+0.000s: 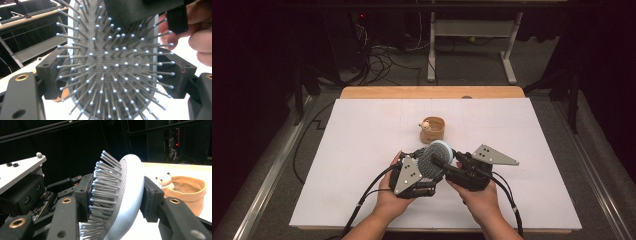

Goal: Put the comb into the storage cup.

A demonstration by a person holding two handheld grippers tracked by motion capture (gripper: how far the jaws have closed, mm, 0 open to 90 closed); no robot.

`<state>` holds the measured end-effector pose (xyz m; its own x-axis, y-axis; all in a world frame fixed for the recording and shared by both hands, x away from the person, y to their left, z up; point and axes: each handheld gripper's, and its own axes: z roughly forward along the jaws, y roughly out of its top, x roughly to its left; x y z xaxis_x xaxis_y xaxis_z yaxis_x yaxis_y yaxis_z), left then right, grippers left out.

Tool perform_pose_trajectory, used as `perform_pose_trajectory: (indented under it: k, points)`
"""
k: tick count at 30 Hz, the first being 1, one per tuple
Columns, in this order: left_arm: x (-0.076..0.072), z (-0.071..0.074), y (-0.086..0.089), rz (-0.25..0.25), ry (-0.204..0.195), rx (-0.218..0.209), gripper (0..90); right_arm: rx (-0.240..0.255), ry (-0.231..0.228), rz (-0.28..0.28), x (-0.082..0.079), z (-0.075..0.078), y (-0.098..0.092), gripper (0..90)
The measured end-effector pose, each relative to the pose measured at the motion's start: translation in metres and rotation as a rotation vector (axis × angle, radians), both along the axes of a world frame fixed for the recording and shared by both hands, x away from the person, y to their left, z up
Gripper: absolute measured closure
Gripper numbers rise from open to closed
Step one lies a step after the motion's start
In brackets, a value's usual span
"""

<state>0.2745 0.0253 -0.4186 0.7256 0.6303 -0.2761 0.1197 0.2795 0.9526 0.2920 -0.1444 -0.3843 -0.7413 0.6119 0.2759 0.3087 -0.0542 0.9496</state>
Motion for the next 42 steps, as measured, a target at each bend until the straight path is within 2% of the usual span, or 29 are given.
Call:
perform_pose_trajectory:
  k: [10,19,23,26,29,35,42]
  points:
    - [-0.001,0.000,-0.001,-0.005,-0.007,0.015,20.5,0.002,0.006,-0.025,-0.004,0.002,0.000,60.2]
    - [0.001,-0.001,-0.001,-0.016,0.003,0.017,20.1,0.001,0.016,-0.037,-0.004,0.002,0.000,61.6]
    - [0.004,-0.001,0.000,-0.032,0.038,-0.002,19.4,-0.001,0.015,-0.042,-0.003,0.001,0.000,61.5]
    - [0.005,0.000,0.002,-0.043,0.054,0.000,18.9,0.000,0.012,-0.041,-0.003,0.000,0.001,61.5]
    - [0.007,-0.001,0.004,-0.058,0.077,-0.013,15.5,0.006,0.005,-0.039,-0.004,0.002,0.000,61.6]
    - [0.006,0.002,0.007,-0.078,0.090,-0.043,6.8,0.001,-0.021,-0.058,-0.005,0.005,-0.003,61.5]
    - [0.006,0.000,0.021,-0.088,0.115,-0.081,0.3,-0.011,-0.037,-0.064,-0.004,0.006,-0.004,61.4]
